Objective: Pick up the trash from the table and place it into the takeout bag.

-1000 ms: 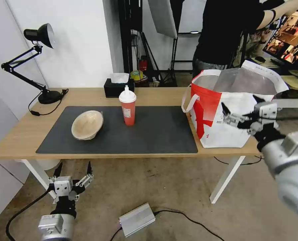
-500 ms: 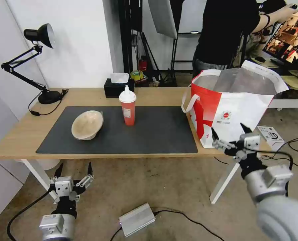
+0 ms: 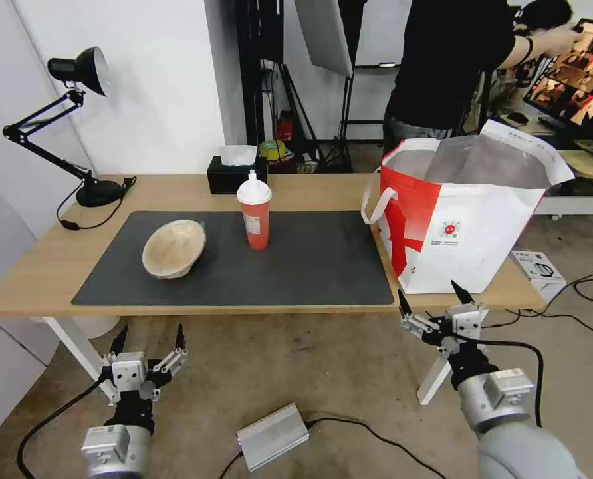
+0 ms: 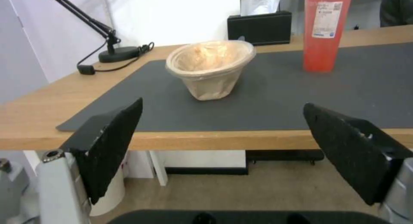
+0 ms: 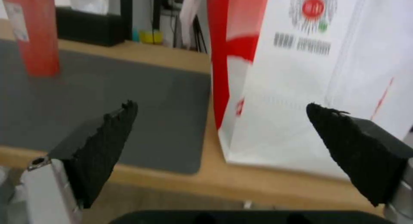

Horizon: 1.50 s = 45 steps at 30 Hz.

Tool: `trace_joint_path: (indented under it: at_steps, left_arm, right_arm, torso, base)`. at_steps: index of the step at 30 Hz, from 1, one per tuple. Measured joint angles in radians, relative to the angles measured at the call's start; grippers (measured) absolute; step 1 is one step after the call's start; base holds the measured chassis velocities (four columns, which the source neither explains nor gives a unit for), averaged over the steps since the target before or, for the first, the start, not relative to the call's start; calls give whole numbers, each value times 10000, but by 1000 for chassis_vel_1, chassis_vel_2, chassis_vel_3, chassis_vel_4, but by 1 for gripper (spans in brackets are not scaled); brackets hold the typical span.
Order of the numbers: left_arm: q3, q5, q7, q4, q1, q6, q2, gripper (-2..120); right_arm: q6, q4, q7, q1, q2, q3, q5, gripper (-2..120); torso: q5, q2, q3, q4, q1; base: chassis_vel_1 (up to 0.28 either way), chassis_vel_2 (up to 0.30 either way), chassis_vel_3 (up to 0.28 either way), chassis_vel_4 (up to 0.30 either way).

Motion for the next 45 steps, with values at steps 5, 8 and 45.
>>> trace_joint_path:
  at_steps: [5, 8, 45]
  left_arm:
    - [3, 0, 2, -18, 3, 0, 14, 100]
    - [2, 18, 3, -66, 11, -3, 20, 100]
    - [-4, 173, 30, -322, 130, -52, 106, 100]
  right_arm:
    - [126, -218, 112, -48, 177, -173, -164, 100]
    - [129, -243, 140, -61, 226, -202, -174, 100]
    - [183, -992, 784, -256, 557, -610, -290, 100]
  torso:
    - [0, 0, 0, 0, 0]
    - [0, 0, 0, 0, -1]
    - [0, 0, 0, 0, -1]
  base:
    - [0, 0, 0, 0]
    - [0, 0, 0, 0]
    - [0, 0, 0, 0]
